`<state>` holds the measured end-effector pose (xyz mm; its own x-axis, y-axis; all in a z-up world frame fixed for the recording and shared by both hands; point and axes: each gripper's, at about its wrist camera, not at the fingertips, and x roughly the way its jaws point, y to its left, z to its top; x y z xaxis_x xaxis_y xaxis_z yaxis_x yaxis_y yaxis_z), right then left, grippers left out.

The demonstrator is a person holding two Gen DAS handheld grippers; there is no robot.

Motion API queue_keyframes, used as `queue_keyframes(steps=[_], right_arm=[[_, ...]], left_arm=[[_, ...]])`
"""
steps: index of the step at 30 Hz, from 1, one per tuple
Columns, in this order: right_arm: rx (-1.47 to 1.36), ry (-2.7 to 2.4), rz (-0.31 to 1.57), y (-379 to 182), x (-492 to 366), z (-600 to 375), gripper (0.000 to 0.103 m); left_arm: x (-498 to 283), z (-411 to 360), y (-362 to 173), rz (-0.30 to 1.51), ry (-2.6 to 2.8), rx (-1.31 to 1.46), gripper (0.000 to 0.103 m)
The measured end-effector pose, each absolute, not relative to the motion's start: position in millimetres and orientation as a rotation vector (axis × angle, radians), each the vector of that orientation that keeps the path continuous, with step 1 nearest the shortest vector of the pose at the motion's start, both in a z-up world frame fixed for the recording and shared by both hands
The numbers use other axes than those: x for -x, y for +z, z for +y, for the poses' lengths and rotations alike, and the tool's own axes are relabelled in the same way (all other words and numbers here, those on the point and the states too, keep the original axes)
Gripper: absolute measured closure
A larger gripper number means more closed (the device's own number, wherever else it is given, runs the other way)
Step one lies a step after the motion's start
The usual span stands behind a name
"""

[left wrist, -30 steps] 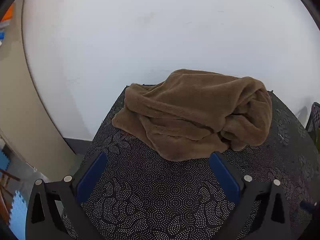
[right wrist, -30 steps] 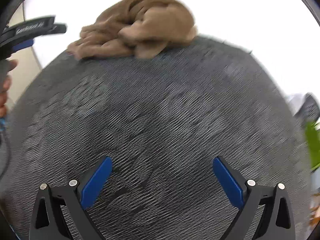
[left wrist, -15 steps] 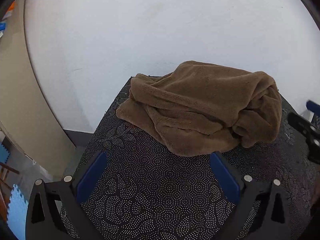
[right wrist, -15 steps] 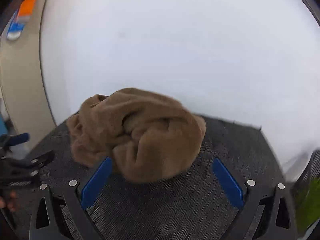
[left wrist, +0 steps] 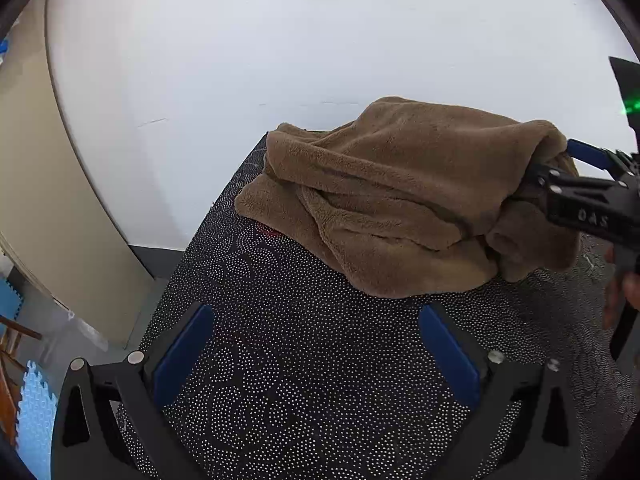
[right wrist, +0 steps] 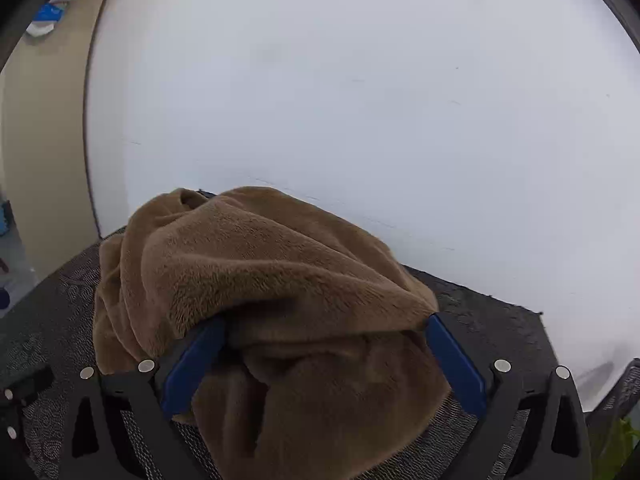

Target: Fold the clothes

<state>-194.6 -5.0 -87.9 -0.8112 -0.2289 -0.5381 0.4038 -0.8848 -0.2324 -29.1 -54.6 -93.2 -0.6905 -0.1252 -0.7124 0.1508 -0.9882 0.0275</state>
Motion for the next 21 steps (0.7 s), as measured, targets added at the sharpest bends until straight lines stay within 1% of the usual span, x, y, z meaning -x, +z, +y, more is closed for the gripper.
queue_keyframes(steps=[7, 9, 11, 12, 13, 14, 16, 17, 18, 19, 21], right_arm=[[-0.814, -2.616, 0.314, -98.2, 213.5, -4.7, 0.0], [-0.815, -2.621, 0.297, -100.2, 211.8, -1.9, 0.002], [-0.819, -2.636, 0.314, -101.6, 213.7, -5.2, 0.011], [-0.825, -2.64, 0.321, -102.6, 214.8, -6.6, 0.025], [-0.838, -2.639, 0.318, -104.3, 215.4, -6.5, 0.037], [-0.846, -2.641, 0.304, -105.4, 214.8, -4.2, 0.04], [-0.851, -2.651, 0.273, -106.5, 212.4, 1.3, 0.058], [-0.844, -2.662, 0.253, -106.1, 211.5, 3.8, 0.061], [-0.837, -2.672, 0.233, -105.7, 210.6, 6.4, 0.07], [-0.828, -2.683, 0.211, -104.9, 209.2, 9.2, 0.076], [-0.794, -2.713, 0.161, -100.6, 203.9, 16.6, 0.08]], left_arm=[[30.7, -59.1, -96.9, 0.066, -2.745, -1.172, 0.0], [31.1, -59.9, -98.5, 0.068, -2.74, -1.179, 0.0], [33.0, -60.8, -101.2, 0.072, -2.733, -1.192, 0.0], [34.3, -61.2, -102.6, 0.073, -2.731, -1.197, 0.0], [35.5, -61.5, -103.9, 0.074, -2.728, -1.203, 0.0], [36.5, -60.7, -104.9, 0.072, -2.726, -1.204, 0.0], [36.8, -59.4, -105.6, 0.067, -2.731, -1.207, 0.0], [36.9, -58.6, -106.1, 0.065, -2.732, -1.205, 0.0], [37.8, -58.7, -107.0, 0.066, -2.732, -1.208, 0.0], [38.7, -58.9, -107.9, 0.067, -2.731, -1.21, 0.0], [40.6, -59.3, -109.6, 0.068, -2.729, -1.214, 0.0]])
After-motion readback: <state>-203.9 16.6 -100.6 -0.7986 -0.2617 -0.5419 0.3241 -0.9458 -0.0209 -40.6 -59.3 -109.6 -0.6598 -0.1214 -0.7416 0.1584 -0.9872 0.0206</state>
